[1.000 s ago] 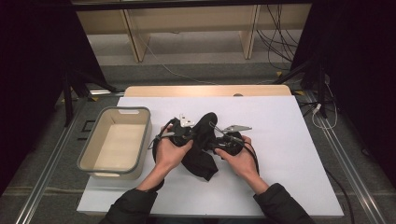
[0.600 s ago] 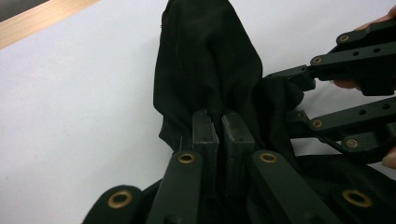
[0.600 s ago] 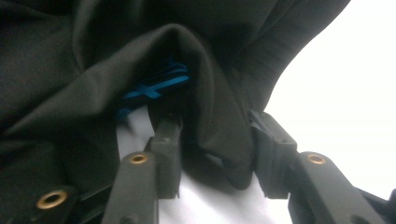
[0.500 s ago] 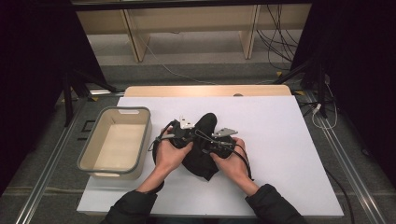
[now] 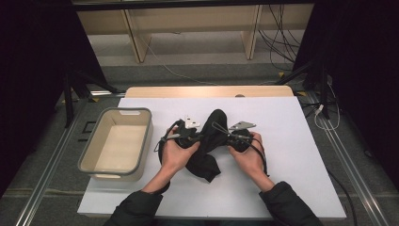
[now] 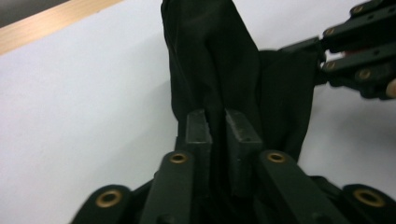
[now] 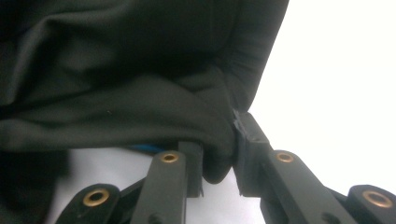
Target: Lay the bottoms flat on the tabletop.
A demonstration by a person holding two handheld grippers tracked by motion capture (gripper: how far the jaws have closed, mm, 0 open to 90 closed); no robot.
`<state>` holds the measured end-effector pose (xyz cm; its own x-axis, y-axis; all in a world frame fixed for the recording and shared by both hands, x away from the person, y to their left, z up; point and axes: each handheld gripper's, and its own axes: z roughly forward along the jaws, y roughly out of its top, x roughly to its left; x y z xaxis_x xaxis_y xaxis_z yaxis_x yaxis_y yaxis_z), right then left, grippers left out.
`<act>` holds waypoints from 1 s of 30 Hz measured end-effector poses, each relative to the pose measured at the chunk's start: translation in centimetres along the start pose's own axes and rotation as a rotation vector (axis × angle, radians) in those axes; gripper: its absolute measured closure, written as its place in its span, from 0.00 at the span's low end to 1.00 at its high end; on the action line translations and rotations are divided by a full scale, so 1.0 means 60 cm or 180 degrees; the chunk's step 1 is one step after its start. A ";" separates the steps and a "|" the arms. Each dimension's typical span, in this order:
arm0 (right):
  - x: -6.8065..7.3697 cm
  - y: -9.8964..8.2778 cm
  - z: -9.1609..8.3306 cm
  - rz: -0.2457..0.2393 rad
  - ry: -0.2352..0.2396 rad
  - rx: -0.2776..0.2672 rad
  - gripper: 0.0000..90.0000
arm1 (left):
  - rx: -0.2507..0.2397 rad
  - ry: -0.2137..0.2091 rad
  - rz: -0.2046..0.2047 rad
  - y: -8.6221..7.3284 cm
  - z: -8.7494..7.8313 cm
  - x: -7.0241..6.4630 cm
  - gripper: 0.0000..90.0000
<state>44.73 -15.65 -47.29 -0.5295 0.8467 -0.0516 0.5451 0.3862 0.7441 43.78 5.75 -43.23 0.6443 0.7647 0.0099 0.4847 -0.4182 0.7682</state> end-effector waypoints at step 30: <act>-0.044 -0.078 -0.098 -0.0045 -0.0018 0.0022 0.54 | 0.0599 -0.0487 0.0810 -0.096 -0.025 -0.121 0.33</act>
<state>39.76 -21.84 -46.72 -0.5336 0.8432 -0.0657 0.5421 0.4006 0.7387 35.41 3.38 -46.79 0.8327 0.5480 0.0791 0.3884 -0.6800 0.6219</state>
